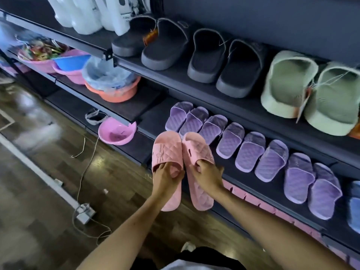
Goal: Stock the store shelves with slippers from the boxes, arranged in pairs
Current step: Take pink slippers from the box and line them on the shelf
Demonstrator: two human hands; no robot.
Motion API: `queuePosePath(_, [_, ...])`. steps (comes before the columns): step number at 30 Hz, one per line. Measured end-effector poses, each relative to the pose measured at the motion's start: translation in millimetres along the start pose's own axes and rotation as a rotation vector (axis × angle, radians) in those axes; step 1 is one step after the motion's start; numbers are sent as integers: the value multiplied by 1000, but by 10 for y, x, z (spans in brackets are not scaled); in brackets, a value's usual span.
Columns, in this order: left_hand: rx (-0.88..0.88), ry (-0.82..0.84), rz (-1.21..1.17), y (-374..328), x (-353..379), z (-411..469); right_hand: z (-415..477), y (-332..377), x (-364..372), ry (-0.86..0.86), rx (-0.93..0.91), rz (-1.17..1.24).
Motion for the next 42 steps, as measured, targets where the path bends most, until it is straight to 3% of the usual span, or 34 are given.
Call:
queuePosePath(6, [40, 165, 13, 489, -98, 498, 146, 237, 481, -63, 75, -61])
queuePosePath(13, [239, 409, 210, 1193, -424, 1143, 282, 634, 1167, -131, 335, -88])
queuePosePath(17, [394, 463, 305, 1394, -596, 1441, 391, 800, 1459, -104, 499, -67])
queuePosePath(23, [398, 534, 255, 1753, -366, 1715, 609, 700, 1895, -69, 600, -87])
queuePosePath(29, [460, 523, 327, 2268, 662, 2259, 1012, -198, 2701, -100, 652, -55])
queuePosePath(39, [537, 467, 359, 3256, 3087, 3844, 2228, -2449, 4450, -209, 532, -44])
queuePosePath(42, [660, 432, 412, 3407, 3629, 4318, 2610, -3008, 4715, -240, 488, -107])
Point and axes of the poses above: each hand's wrist, its own z-axis towards the middle knuckle, its own x-axis out of the palm, y = z × x, the point moved 1 cm from there along z, towards the middle knuckle, and after that the axes turned 10 degrees about z, right-handed, at the moved point
